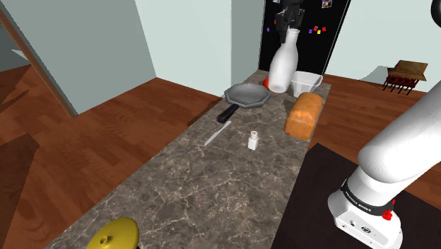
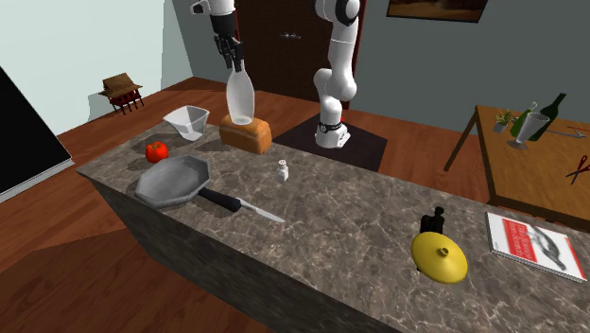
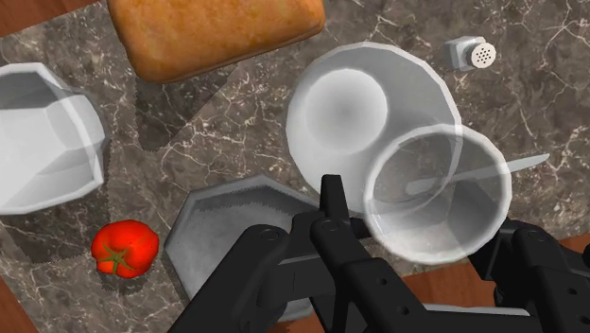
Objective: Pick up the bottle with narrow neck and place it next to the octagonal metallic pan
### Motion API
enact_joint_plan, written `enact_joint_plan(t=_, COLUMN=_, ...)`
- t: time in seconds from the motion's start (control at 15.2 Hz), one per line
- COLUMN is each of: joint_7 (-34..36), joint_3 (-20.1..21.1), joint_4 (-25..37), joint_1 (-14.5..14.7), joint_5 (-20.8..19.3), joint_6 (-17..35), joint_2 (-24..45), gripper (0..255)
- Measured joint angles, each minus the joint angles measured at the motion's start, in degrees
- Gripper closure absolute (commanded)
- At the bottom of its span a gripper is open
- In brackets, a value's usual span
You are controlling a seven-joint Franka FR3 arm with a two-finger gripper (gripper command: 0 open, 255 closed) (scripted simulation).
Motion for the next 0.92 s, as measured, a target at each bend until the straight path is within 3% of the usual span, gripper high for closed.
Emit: enact_joint_plan(t=0.92, joint_7=0.1, joint_3=0.0, joint_4=-14.1, joint_1=0.0, joint_5=0.0, joint_6=11.4, joint_2=-2.7, gripper=255)
